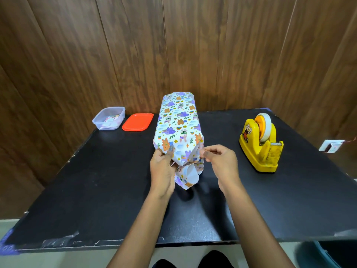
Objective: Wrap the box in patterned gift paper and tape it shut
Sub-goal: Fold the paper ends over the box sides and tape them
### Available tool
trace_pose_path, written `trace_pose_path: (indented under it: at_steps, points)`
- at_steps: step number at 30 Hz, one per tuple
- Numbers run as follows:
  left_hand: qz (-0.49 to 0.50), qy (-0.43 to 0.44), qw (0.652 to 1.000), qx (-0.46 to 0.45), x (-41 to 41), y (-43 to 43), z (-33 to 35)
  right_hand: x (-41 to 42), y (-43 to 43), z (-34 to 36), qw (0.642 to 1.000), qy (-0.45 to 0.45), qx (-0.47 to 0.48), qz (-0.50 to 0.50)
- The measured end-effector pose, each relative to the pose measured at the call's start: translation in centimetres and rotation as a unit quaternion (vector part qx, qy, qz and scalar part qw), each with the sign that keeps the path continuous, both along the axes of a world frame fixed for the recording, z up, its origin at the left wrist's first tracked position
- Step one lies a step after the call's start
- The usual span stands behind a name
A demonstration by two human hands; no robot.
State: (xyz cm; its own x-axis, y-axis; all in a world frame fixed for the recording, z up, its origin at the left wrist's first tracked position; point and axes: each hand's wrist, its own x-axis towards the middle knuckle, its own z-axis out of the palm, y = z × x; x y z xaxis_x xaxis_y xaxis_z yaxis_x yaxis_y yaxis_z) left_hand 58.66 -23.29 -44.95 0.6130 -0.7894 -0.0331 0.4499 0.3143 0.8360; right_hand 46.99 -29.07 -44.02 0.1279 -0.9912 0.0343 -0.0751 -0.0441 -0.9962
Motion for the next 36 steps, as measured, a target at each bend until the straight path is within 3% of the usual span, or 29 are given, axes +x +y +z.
trace_pose_path:
  at_steps: [7,9,11,12,13,14,16,19,22,27,36]
  points:
    - [-0.05,0.048,0.997,-0.017,-0.3,1.0,0.9,1.2,0.7,0.1,0.998,-0.038,0.014,0.048]
    - [-0.031,0.018,0.999,0.013,-0.4,1.1,1.2,1.4,0.9,0.1,0.997,-0.067,0.022,0.042]
    - [0.053,-0.102,0.99,0.084,-0.4,1.2,1.2,1.5,1.0,0.3,0.992,-0.106,0.046,0.042]
    - [0.125,-0.217,0.96,0.124,-0.4,1.3,1.1,1.4,1.1,0.3,0.99,-0.122,0.058,0.045]
    - [0.201,-0.35,0.902,0.15,-0.4,1.3,1.1,1.4,1.1,0.3,0.987,-0.134,0.068,0.051]
    - [0.26,-0.478,0.826,0.146,-0.5,1.4,1.1,1.3,1.2,0.3,0.985,-0.144,0.075,0.057]
    - [0.282,-0.658,0.689,0.109,-0.7,1.3,1.6,1.3,1.4,0.4,0.983,-0.152,0.082,0.062]
    - [0.238,-0.804,0.534,0.105,-0.9,0.4,2.3,1.3,1.4,0.6,0.983,-0.149,0.089,0.058]
    - [0.233,-0.85,0.463,0.094,-0.7,-0.1,2.8,1.1,1.2,0.9,0.982,-0.145,0.104,0.06]
    - [0.252,-0.87,0.423,0.045,-0.6,-0.1,2.5,1.3,1.0,1.5,0.972,-0.166,0.152,0.061]
    - [0.233,-0.868,0.439,0.012,-0.7,-0.6,0.6,1.2,0.3,1.8,0.94,-0.248,0.227,0.053]
